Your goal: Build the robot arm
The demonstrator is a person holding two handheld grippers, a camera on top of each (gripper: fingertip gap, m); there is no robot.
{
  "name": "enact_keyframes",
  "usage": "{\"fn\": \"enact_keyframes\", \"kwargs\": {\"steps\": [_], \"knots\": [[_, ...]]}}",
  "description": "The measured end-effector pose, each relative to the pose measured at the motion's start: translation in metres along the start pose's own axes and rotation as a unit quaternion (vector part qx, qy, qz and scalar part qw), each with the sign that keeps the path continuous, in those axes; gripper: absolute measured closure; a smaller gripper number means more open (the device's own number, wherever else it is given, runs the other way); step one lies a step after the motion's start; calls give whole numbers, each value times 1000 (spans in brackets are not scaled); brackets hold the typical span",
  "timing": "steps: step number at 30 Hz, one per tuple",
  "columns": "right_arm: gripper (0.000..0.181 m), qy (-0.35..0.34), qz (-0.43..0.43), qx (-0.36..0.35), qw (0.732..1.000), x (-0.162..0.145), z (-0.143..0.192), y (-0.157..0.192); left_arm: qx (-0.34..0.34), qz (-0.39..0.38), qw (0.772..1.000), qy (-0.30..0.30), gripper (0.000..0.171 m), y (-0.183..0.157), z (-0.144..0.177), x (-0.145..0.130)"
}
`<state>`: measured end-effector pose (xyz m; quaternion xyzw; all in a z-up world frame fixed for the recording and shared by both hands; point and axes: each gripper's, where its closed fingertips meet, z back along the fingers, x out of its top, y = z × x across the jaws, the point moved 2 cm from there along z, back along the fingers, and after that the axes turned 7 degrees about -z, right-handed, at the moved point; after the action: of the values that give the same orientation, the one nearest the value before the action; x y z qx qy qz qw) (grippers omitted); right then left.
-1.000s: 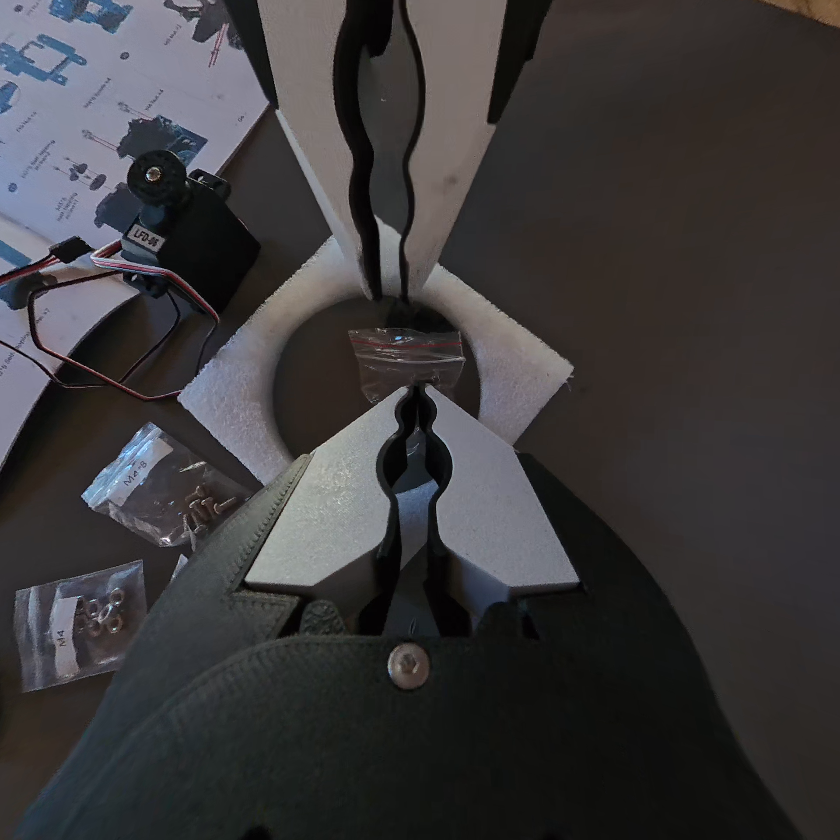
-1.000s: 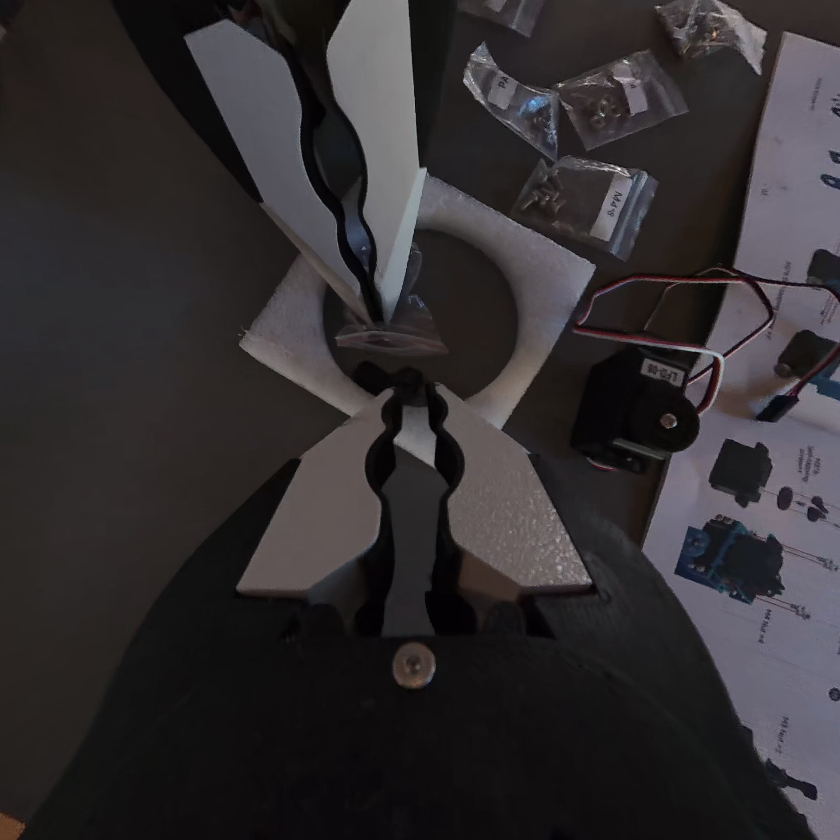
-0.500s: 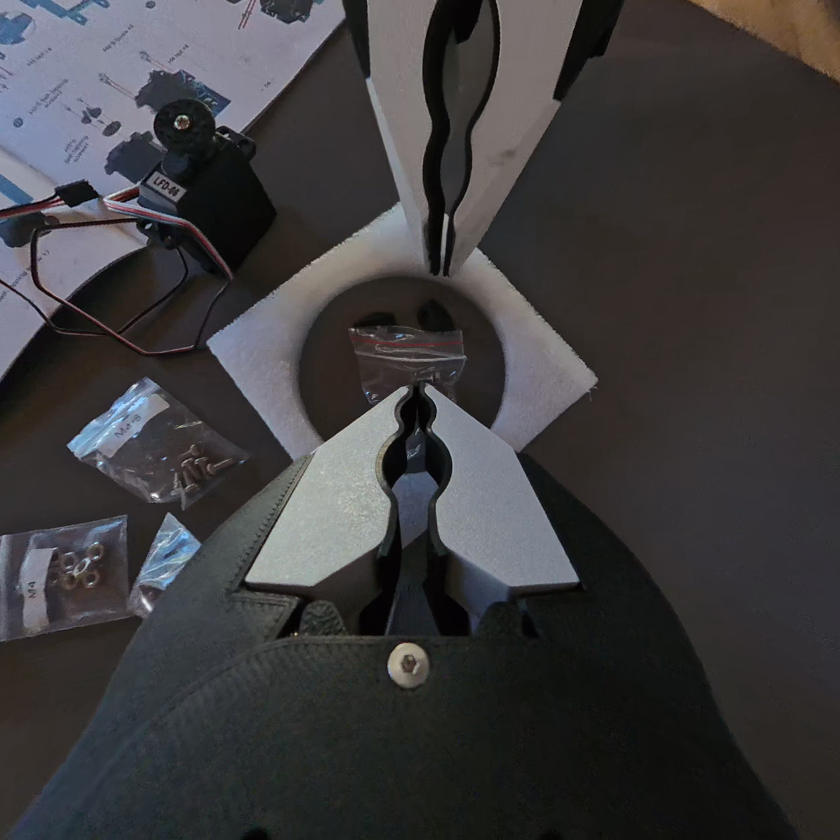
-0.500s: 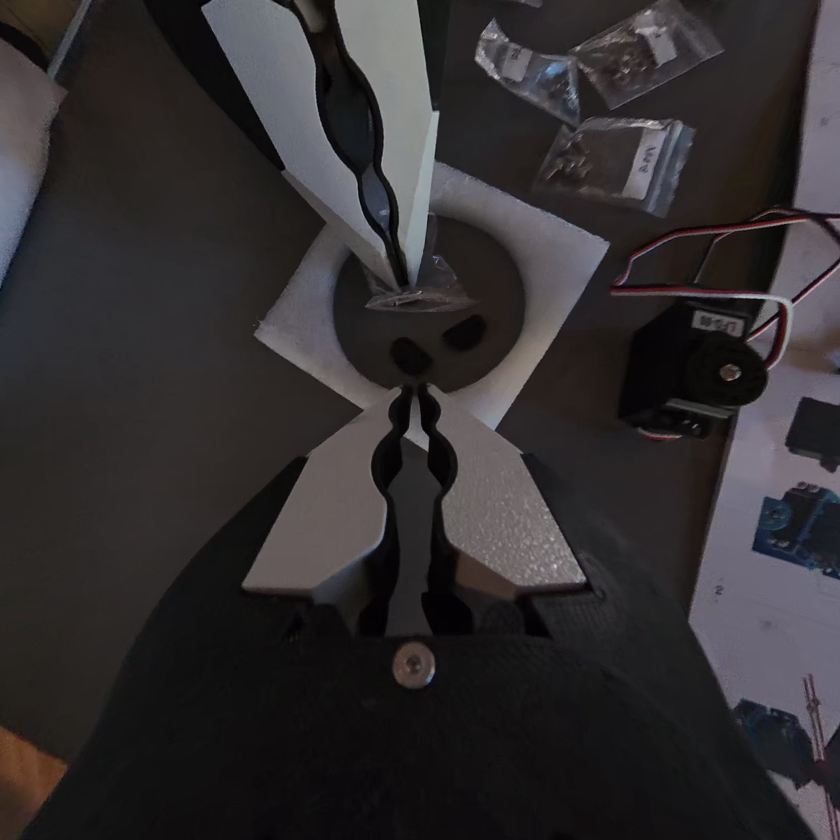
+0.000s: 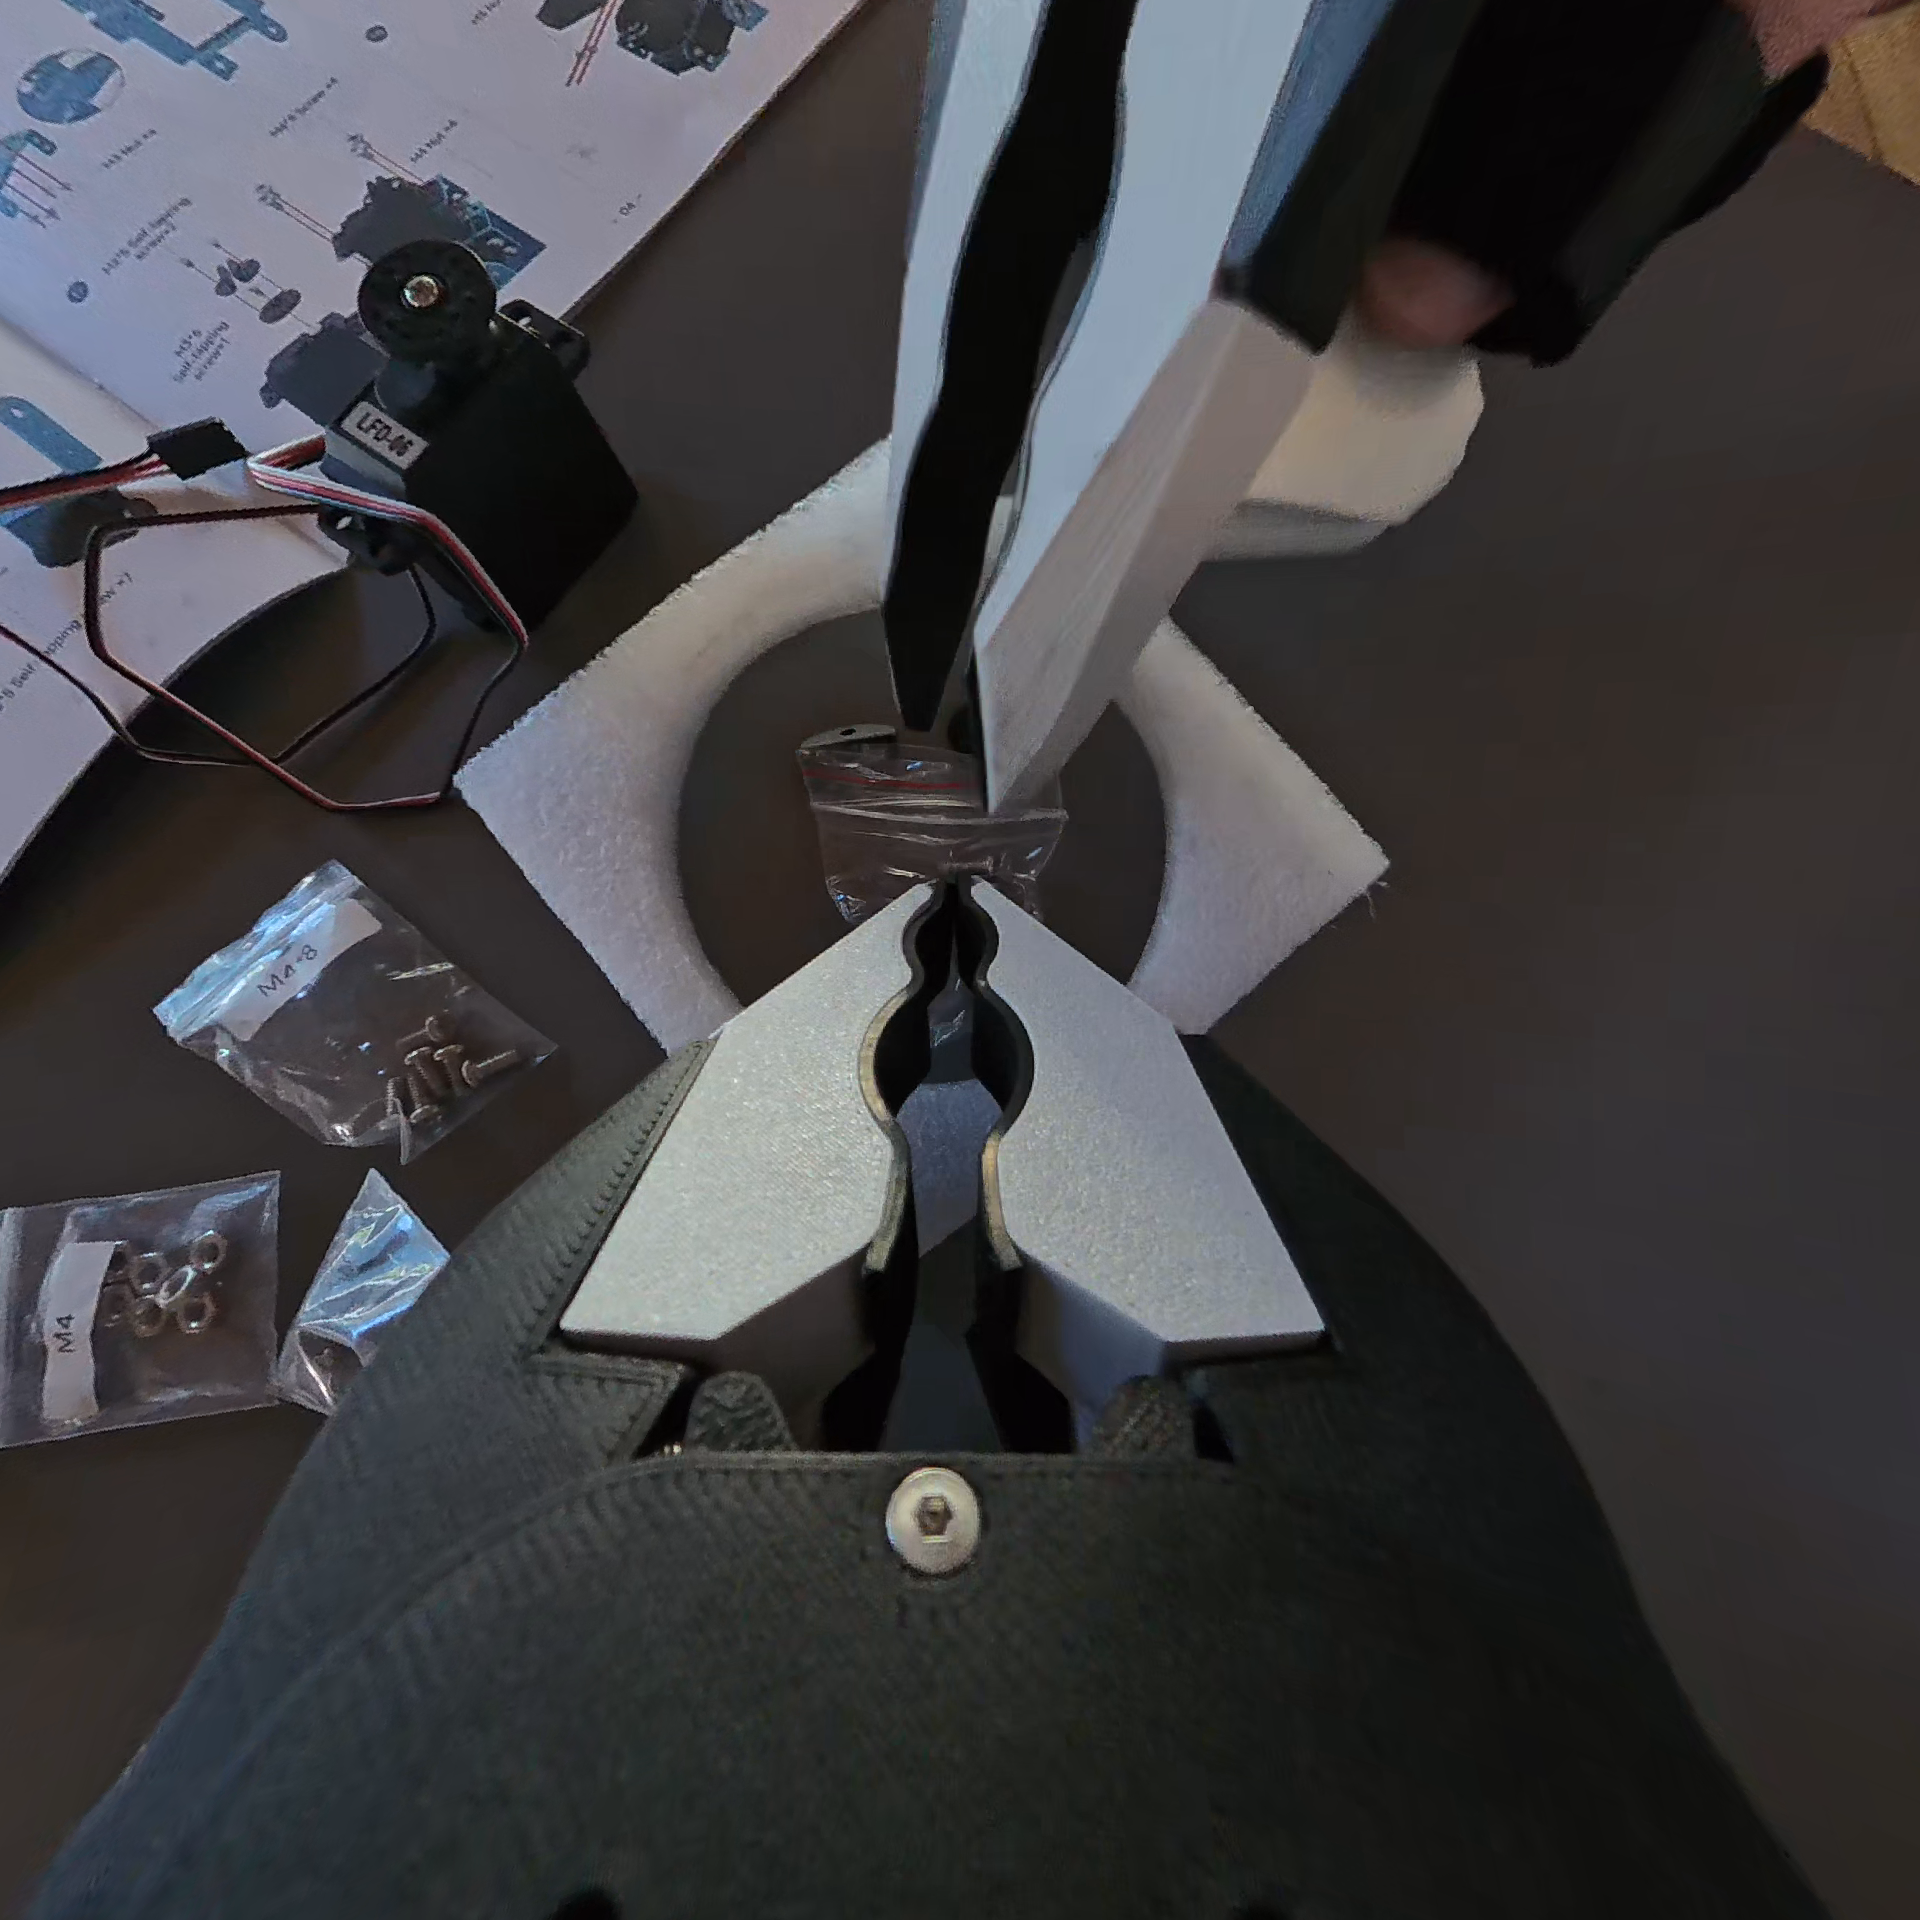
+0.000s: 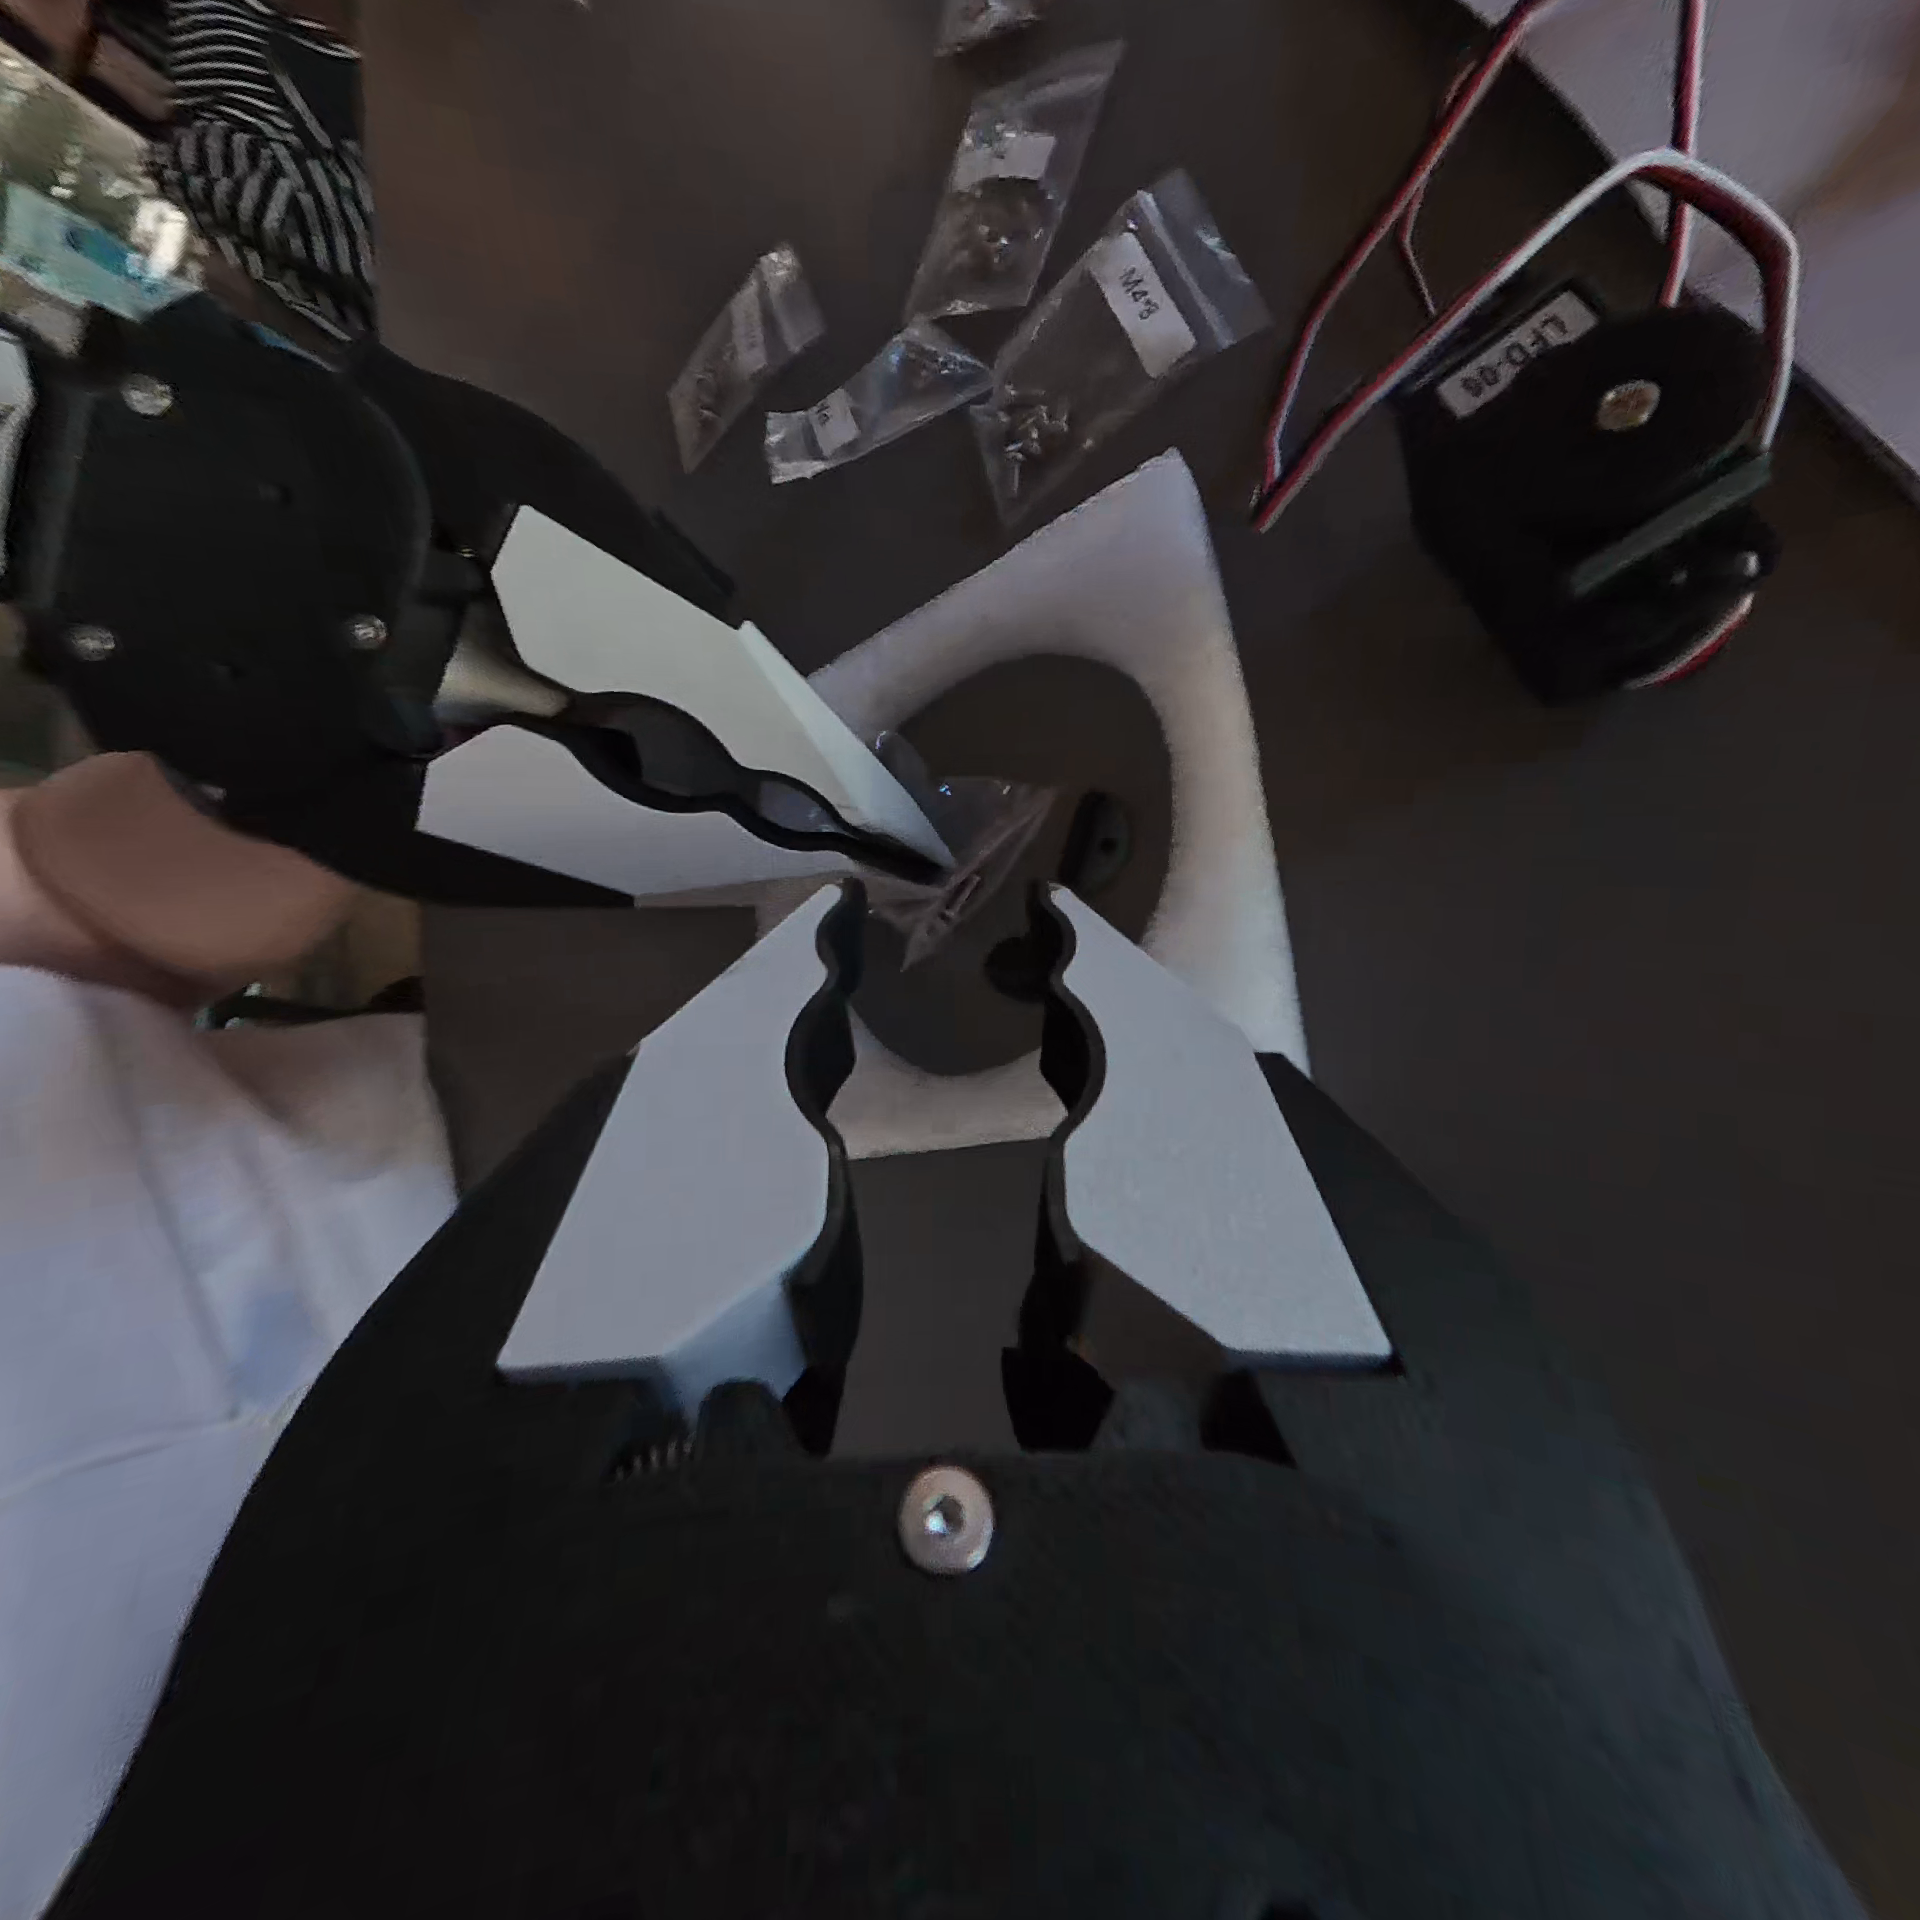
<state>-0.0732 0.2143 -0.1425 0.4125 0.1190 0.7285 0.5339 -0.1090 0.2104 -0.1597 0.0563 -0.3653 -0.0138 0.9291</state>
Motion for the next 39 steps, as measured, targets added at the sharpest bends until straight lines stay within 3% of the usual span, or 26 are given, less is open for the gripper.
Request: {"fn": "enact_keyframes", "kwargs": {"steps": [7, 12, 21, 24, 27, 29, 31, 32, 34, 37, 39], "knots": [[180, 26, -17, 1, 1000, -13, -11, 2, 5, -3, 1000, -3, 171, -1, 1, 0], [180, -46, -14, 5, 999, -7, 2, 3, -3, 5, 999, -41, 171, -5, 7, 8], [181, -205, 16, 54, 977, 9, 49, 28, -33, 54, 979, -192, 154, 10, 53, 42], [180, -193, 35, 82, 977, 4, 47, 43, -35, 61, 970, -233, 140, 19, 69, 47], [180, -175, 81, 98, 976, -4, 38, 62, -90, 37, 964, -248, 128, 9, 77, 46], [181, -166, 110, 105, 974, -9, 29, 71, -173, 33, 959, -223, 135, -8, 75, 37], [180, -156, 121, 114, 974, -13, 19, 76, -238, 40, 944, -224, 168, -21, 76, 32], [180, -152, 125, 113, 974, -15, 15, 74, -253, 50, 940, -225, 171, -23, 76, 31], [179, -170, 134, 115, 969, -14, 12, 72, -251, 68, 940, -221, 171, -21, 76, 26], [157, -208, 162, 100, 959, -11, 9, 67, -231, 114, 941, -219, 171, -8, 80, 16], [154, -224, 187, 90, 952, -9, 10, 66, -225, 143, 938, -223, 171, 1, 91, 9]]}}
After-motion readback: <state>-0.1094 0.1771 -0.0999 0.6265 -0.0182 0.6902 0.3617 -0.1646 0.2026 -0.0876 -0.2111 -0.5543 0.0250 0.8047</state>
